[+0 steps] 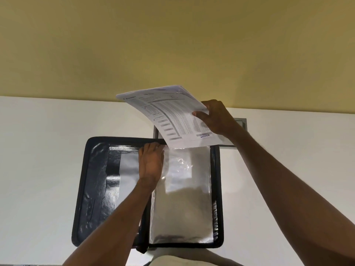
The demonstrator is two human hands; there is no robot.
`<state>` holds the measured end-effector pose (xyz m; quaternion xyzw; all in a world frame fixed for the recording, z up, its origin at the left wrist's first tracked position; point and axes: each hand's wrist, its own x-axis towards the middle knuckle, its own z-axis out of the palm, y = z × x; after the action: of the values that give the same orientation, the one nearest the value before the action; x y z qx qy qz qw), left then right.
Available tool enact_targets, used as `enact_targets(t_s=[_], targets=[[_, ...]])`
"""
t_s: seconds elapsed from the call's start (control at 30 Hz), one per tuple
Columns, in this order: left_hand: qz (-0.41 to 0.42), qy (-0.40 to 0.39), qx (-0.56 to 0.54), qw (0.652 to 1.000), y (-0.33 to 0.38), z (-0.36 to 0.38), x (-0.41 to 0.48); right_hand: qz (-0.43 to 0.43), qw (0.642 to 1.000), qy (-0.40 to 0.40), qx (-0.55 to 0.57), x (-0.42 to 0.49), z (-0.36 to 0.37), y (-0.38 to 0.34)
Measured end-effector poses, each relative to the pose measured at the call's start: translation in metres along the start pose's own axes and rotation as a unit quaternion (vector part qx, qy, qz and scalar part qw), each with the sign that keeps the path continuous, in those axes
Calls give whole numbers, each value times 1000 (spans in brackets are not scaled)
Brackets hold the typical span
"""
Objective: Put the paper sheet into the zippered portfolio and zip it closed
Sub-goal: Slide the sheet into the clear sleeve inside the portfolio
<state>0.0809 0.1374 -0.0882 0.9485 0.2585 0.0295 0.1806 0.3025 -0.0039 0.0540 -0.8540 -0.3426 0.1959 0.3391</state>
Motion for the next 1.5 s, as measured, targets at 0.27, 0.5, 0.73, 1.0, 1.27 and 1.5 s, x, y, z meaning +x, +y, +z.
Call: enact_targets(t_s=[0.27,0.5,0.73,1.0,1.27,1.5], targets=[[49,21,9,999,-8,-3,9,-70,995,55,-39,-4,-21,-4],[83,20,27,996,-14,-2,16,-46,997,59,-11,-11,-24,-5],[140,-25,6,990,-11,0,22,-19,998,51,23,-18,-23,-5],[140,-58,-25,988,-4,-1,21,7,998,48,32,-17,-25,-4],[131,3,-69,989,-1,15,-8,-15,1000,14,20,-10,-16,-12],[143,31,-66,987,4,12,-8,-34,998,-43,16,-4,4,-12]])
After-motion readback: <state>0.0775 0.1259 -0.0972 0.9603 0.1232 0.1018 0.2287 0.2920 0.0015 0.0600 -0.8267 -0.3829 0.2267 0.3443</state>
